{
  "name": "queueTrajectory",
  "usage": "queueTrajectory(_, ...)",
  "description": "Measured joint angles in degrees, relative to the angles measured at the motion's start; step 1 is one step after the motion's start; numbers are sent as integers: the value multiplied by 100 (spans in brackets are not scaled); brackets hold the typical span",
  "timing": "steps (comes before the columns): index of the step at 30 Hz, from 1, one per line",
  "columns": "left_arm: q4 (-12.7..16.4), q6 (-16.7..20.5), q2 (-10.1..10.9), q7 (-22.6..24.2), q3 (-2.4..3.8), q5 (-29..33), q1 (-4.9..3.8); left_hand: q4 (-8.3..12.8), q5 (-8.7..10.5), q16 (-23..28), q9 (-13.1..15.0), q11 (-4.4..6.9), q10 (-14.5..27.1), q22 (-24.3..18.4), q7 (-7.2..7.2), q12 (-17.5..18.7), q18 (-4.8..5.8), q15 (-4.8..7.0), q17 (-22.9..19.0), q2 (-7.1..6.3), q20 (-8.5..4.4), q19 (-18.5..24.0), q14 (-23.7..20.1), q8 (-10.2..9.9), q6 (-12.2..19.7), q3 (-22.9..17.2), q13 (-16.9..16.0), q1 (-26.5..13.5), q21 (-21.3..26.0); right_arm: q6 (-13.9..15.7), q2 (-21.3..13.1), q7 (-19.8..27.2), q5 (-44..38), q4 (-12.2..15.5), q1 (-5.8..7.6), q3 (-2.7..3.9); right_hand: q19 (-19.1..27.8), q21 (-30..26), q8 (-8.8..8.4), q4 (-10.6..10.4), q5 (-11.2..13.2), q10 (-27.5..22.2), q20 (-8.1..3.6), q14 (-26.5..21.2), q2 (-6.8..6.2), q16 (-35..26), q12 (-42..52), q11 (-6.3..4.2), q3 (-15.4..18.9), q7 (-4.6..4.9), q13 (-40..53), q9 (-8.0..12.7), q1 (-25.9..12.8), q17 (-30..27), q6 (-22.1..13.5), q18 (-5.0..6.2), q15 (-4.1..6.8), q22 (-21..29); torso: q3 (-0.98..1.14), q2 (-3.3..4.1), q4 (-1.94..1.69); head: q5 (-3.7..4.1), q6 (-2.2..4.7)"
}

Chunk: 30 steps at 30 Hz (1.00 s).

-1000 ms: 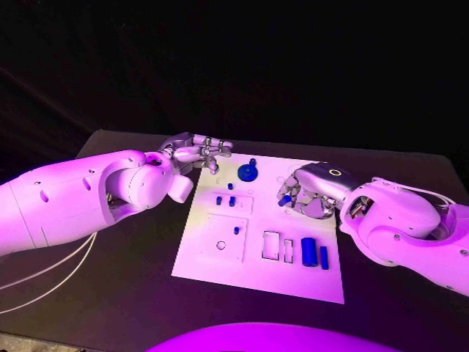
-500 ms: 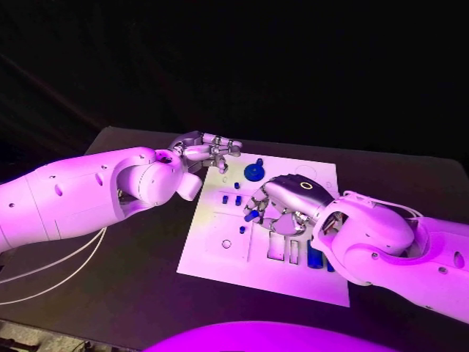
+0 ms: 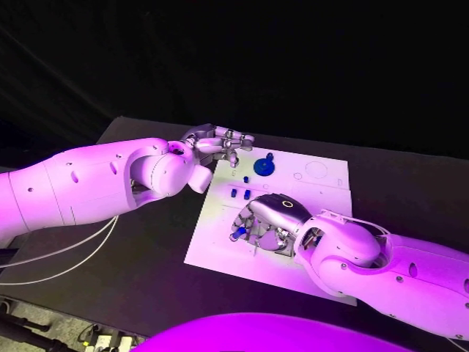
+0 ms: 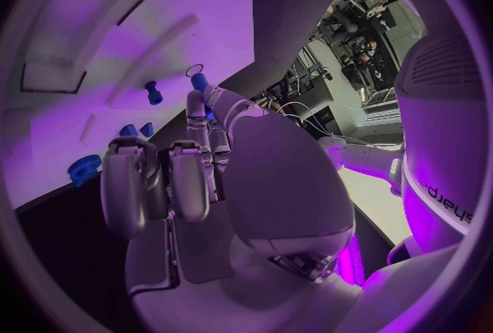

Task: Assemble the parts on the task board

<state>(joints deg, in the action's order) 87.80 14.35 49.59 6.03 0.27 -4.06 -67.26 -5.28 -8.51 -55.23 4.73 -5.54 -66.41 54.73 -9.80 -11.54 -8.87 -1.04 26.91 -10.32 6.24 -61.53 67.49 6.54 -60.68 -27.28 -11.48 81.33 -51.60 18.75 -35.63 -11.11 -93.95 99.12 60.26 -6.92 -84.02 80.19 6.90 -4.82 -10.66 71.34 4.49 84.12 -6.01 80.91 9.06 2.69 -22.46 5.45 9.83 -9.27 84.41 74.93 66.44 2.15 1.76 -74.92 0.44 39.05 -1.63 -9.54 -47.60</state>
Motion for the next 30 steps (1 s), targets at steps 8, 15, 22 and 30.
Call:
queueTrajectory(8,3,-5,-3,-5,0,1,-1,0,0,0,-6,-17,17,-7,-20,0,0,0,-4,22,0,0,0,0,22,0,-5,23,0,-2,149,55,5,-246,-76,-2,0,0,41,0,0,-3,0,0,-7,0,0,15,0,1,-2,-32,7,0,-1,0,0,1,3,-3,-1,-69,-59)
queueTrajectory(15,3,-10,-3,-9,0,1,-1,0,0,0,-5,-20,20,-7,-20,0,0,0,-5,22,0,0,0,0,22,0,-6,23,0,-2,218,84,-1,-331,-106,-5,0,0,45,17,-34,7,0,0,-31,0,2,25,-15,9,1,-33,-16,-1,-9,0,0,1,6,-5,-1,-103,-87)
queueTrajectory(22,3,-15,-1,-13,0,2,-1,0,0,0,-5,-20,20,-7,-20,0,0,0,-5,22,0,0,0,0,22,0,-5,23,0,-14,236,94,-4,-348,-125,-5,0,0,45,17,-34,17,0,0,-31,0,-22,35,-15,10,-7,-34,-16,-1,-10,0,0,1,6,-6,-1,-119,-101)
queueTrajectory(30,3,-19,3,-17,0,2,-1,0,0,0,-5,-20,20,-6,-19,0,0,0,-5,22,0,0,0,0,22,0,-5,23,0,-72,271,82,-10,-357,-128,-2,0,-54,-37,6,-96,-53,0,-12,-147,0,-147,95,-26,158,-46,-195,-145,-2,-157,0,-40,1,3,-11,-1,-124,-116)
